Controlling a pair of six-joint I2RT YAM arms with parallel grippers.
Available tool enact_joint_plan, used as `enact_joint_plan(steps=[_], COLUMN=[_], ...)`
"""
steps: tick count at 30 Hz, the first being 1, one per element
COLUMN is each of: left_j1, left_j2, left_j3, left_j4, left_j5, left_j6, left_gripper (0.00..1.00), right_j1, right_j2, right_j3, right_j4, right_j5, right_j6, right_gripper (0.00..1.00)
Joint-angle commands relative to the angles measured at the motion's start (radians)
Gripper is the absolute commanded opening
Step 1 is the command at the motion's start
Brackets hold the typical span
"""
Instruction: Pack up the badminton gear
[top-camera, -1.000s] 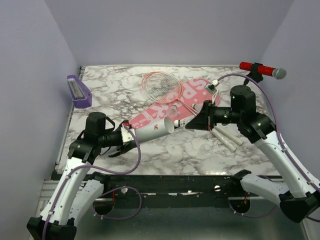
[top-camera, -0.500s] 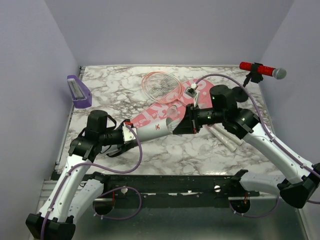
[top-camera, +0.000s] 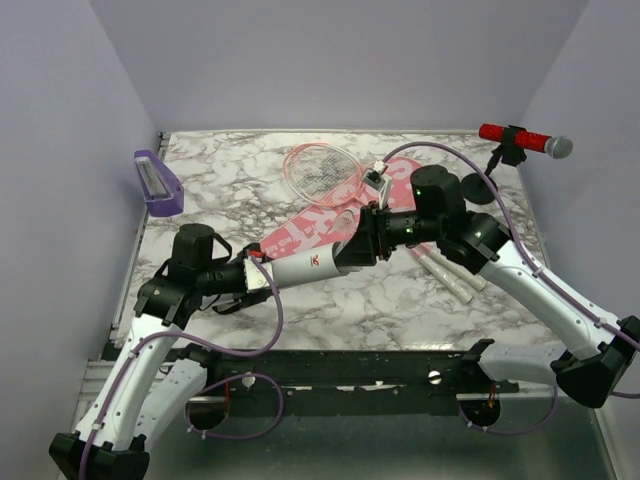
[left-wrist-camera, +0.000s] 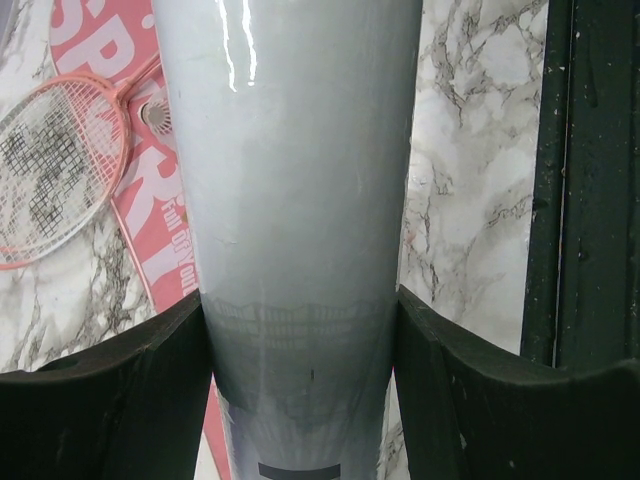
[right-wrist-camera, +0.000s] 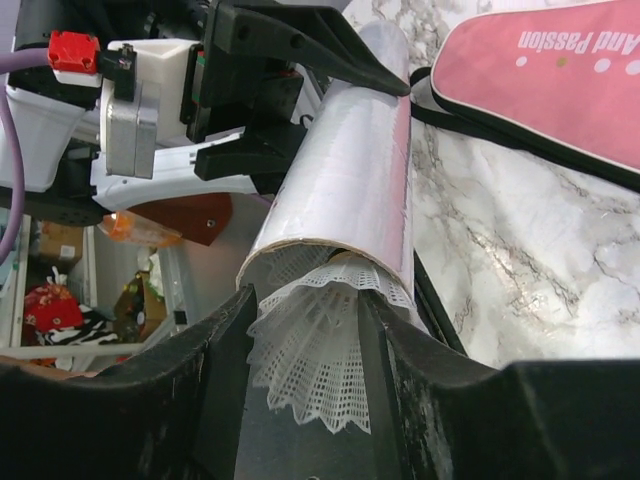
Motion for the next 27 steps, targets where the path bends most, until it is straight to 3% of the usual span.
enact_joint_plan(steps=[1, 10, 17, 23, 27], left_j1=[-0.010, -0.013, -0.013, -0.013, -0.013], left_j2=[-0.007, -0.011, -0.047, -0.054, -0.050], left_j3=[-0.006, -0.026, -0.049, -0.036, -0.027], left_j4=[0.014, 0.059, 0.080, 0.082, 0.089], left_j5=[0.044, 0.047, 0.076, 0.088, 0.097], left_j6=[0.019, -0.043, -0.115, -0.141, -0.164], left_gripper=[0.40, 0.40, 0.40, 0.40, 0.40], right_j1=[0.008, 0.008, 0.008, 0.008, 0.007], right_j2=[-0.032, -0.062, -0.118, -0.113, -0.113], right_j3=[0.016, 0.063, 0.223, 0.153, 0.067], right_j4=[0.051, 0.033, -0.139, -0.247, -0.213], right_j5=[0.005, 0.053, 0.263, 0.462, 0.446], right_j6=[0.025, 0.037, -0.038, -0.105, -0.113], right_gripper=[0.54, 0.58, 0.60, 0.61, 0.68])
